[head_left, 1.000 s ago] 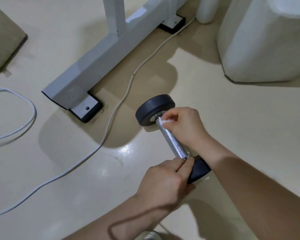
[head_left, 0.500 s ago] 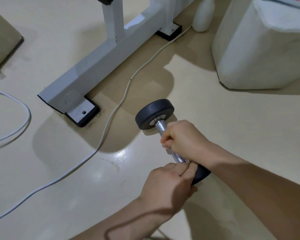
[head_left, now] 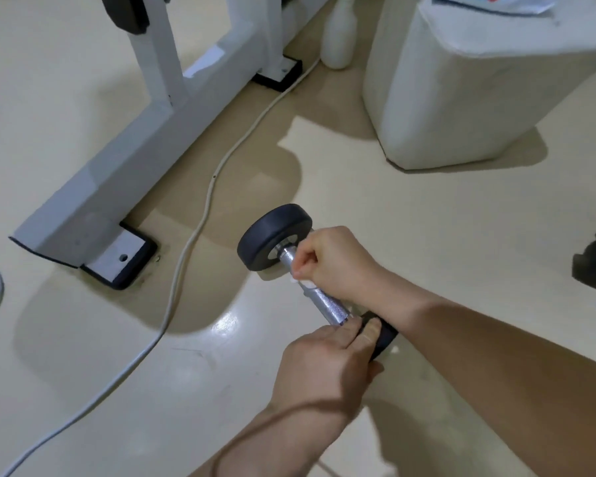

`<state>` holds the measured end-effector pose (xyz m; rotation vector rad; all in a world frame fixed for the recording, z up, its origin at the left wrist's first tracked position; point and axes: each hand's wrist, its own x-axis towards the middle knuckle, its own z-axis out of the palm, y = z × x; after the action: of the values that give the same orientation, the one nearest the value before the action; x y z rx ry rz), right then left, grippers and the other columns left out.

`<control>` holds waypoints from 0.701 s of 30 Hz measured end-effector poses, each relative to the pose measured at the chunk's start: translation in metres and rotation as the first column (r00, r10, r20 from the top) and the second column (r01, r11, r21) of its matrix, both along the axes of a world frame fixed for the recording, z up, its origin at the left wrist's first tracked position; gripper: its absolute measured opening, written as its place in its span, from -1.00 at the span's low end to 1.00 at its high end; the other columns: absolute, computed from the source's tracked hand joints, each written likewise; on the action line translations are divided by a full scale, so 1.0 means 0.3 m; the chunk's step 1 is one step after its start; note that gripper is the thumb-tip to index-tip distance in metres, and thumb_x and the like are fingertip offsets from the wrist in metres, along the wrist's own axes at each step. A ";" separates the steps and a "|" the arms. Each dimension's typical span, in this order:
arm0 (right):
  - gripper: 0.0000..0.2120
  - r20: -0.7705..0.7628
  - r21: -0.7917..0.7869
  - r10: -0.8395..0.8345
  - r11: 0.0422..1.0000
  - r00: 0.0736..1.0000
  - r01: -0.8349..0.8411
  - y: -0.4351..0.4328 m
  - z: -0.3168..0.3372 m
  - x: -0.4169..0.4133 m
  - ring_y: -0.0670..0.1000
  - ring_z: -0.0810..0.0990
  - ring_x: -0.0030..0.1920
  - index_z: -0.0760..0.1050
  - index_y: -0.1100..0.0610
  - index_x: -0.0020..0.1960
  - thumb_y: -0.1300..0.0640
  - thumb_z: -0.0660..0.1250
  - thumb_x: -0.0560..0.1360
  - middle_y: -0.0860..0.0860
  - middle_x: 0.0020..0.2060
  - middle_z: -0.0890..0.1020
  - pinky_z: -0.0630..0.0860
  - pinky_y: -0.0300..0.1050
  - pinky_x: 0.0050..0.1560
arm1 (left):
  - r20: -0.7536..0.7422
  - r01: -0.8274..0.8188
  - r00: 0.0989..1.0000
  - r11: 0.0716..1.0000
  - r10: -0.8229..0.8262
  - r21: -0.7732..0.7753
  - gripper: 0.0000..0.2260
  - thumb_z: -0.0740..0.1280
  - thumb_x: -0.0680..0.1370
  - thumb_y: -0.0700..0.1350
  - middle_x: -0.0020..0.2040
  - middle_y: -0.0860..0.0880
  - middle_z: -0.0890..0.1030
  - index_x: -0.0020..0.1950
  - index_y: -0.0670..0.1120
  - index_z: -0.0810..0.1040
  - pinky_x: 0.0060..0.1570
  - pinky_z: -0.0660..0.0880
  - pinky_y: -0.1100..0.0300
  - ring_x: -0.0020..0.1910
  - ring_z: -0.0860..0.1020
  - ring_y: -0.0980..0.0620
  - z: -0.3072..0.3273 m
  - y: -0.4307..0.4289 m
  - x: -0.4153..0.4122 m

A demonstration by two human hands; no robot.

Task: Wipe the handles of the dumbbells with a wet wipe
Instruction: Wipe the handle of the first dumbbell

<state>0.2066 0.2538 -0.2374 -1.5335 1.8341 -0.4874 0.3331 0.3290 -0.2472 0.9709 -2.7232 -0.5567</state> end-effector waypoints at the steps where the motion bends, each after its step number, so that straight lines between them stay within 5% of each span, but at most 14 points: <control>1: -0.87 0.003 0.061 0.039 0.997 0.999 -0.039 0.034 0.005 -0.019 -0.18 0.54 -0.37 0.63 0.03 -0.35 0.22 0.45 0.33 -0.15 -0.46 0.58 0.50 -0.26 -0.25 | -0.017 0.011 1.000 1.000 -0.011 0.015 -0.54 0.25 0.34 0.14 -0.03 0.20 0.65 0.21 0.09 0.58 -0.50 0.39 0.34 -0.31 0.57 0.09 -0.002 -0.004 0.010; 4: -0.89 0.023 0.252 0.096 0.963 0.995 -0.099 0.148 0.026 -0.089 -0.25 0.52 -0.40 0.62 0.06 -0.35 0.23 0.46 0.31 -0.21 -0.50 0.58 0.43 -0.40 -0.33 | -0.057 0.047 0.997 0.997 -0.043 0.063 -0.55 0.20 0.35 0.13 0.01 0.16 0.64 0.23 0.10 0.49 -0.48 0.48 0.29 -0.26 0.59 0.05 0.003 -0.004 0.037; 9: -0.80 0.105 0.178 0.008 0.984 0.994 -0.027 0.218 0.054 -0.151 -0.16 0.50 -0.26 0.63 -0.01 -0.20 0.26 0.34 0.45 -0.09 -0.27 0.57 0.42 -0.30 -0.16 | 0.075 -0.071 0.995 0.987 0.060 0.143 -0.53 0.18 0.28 0.23 -0.20 0.16 0.58 0.15 0.11 0.45 -0.53 0.47 0.23 -0.31 0.54 0.08 0.008 -0.007 0.053; 13: -0.65 0.028 0.240 0.235 0.942 0.971 -0.235 0.276 0.106 -0.175 -0.26 0.43 -0.17 0.63 -0.06 0.00 0.31 0.20 0.47 -0.15 -0.04 0.43 0.32 -0.43 -0.12 | 0.232 -0.031 0.973 0.989 -0.003 0.143 -0.52 0.23 0.41 0.26 -0.13 0.05 0.56 0.24 0.06 0.38 -0.36 0.44 0.12 -0.23 0.57 -0.05 0.018 -0.025 0.041; 15: -0.59 -0.016 0.365 0.397 0.857 0.917 -0.365 0.274 0.119 -0.187 -0.22 0.46 0.01 0.56 -0.09 0.12 0.28 0.22 0.39 -0.16 0.15 0.45 0.42 -0.26 0.08 | 0.218 0.002 0.975 0.983 -0.043 0.186 -0.57 0.24 0.47 0.21 -0.06 0.01 0.57 0.24 0.02 0.33 -0.26 0.40 0.08 -0.16 0.55 -0.10 0.021 -0.039 0.028; 18: -0.58 -0.066 0.369 0.497 0.818 0.865 -0.442 0.276 0.125 -0.196 -0.11 0.52 0.03 0.51 -0.15 0.13 0.12 0.40 0.30 -0.21 0.00 0.57 0.50 -0.06 0.05 | 0.218 0.069 0.970 0.980 -0.109 0.185 -0.65 0.28 0.48 0.15 -0.08 -0.02 0.60 0.15 -0.02 0.36 -0.26 0.35 0.07 -0.16 0.54 -0.12 0.037 -0.059 0.013; 21: -0.67 -0.112 0.276 0.469 0.861 0.876 -0.426 0.315 0.116 -0.172 -0.05 0.52 -0.04 0.53 -0.09 0.03 0.14 0.36 0.28 -0.17 -0.13 0.58 0.50 0.00 -0.01 | 0.276 0.131 0.945 0.975 -0.178 0.180 -0.67 0.30 0.48 0.09 -0.11 -0.04 0.60 0.14 -0.04 0.37 -0.29 0.30 0.08 -0.21 0.51 -0.12 0.058 -0.064 0.025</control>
<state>0.1549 0.3483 -0.2025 -1.7992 1.5133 0.0974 0.3406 0.3097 -0.2297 0.9456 -3.0782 -0.7218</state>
